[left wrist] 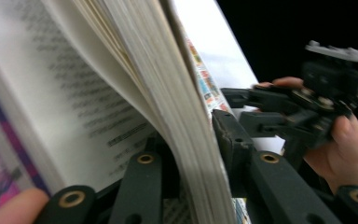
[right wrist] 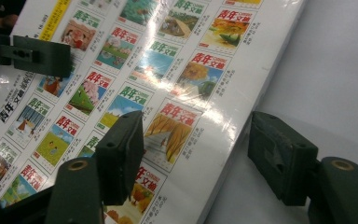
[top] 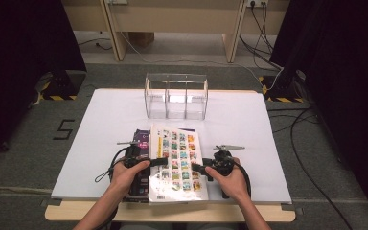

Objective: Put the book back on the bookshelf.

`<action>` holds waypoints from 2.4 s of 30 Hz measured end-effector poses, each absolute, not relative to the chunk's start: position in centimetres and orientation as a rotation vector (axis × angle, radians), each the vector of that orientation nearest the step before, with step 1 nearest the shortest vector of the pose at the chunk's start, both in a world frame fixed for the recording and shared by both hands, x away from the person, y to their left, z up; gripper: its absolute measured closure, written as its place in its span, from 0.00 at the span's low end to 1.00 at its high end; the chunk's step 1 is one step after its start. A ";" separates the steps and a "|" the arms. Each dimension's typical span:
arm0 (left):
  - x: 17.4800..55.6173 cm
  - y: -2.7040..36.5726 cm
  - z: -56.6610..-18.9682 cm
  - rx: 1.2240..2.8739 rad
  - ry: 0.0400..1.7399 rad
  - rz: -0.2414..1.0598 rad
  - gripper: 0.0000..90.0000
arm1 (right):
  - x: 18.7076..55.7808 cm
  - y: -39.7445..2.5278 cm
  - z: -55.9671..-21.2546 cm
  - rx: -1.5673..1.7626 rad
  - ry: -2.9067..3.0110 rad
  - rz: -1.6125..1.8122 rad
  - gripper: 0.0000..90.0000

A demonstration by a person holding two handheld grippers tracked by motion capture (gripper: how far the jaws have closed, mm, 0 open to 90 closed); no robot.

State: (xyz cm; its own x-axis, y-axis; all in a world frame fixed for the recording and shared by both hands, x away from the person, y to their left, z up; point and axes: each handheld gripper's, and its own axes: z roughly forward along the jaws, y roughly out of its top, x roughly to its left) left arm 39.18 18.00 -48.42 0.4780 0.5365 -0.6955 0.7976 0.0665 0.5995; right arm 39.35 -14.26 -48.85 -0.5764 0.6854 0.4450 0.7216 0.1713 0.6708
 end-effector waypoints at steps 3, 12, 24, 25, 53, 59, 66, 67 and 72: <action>39.1 18.0 -48.4 1.614 1.139 -0.261 0.82 | 40.3 -14.3 -48.9 -1.398 -2.353 -1.382 0.37; 38.7 18.2 -48.7 1.580 1.061 -0.248 0.83 | 42.8 -14.5 -49.3 -1.347 -2.233 -1.379 0.35; 38.7 18.0 -48.6 1.567 1.048 -0.257 0.84 | 44.2 -14.6 -49.4 -1.340 -2.171 -1.385 0.35; 38.7 17.9 -48.6 1.570 1.043 -0.256 0.84 | 44.2 -14.6 -49.5 -1.341 -2.160 -1.388 0.36; 38.9 17.8 -48.4 1.616 1.062 -0.255 0.81 | 44.3 -15.3 -48.9 -1.359 -2.114 -1.405 0.50; 39.0 17.8 -48.5 1.642 1.104 -0.255 0.77 | 43.9 -14.6 -46.8 -1.312 -2.261 -1.419 0.67; 39.1 17.9 -48.5 1.654 1.083 -0.254 0.79 | 44.2 -14.3 -46.4 -1.313 -2.235 -1.376 0.69; 39.1 17.9 -48.5 1.661 1.075 -0.256 0.80 | 44.3 -14.3 -46.5 -1.316 -2.234 -1.362 0.69; 39.1 18.2 -48.4 1.650 1.047 -0.293 0.82 | 44.7 -13.9 -46.5 -1.318 -2.225 -1.385 0.68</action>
State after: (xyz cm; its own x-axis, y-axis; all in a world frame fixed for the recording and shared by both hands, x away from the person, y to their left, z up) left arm 39.12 18.21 -48.39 0.5780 0.4805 -0.6596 0.7531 -0.0028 0.6579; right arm 44.68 -13.85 -46.51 -0.5790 0.5766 0.5764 0.7718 0.1597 0.6155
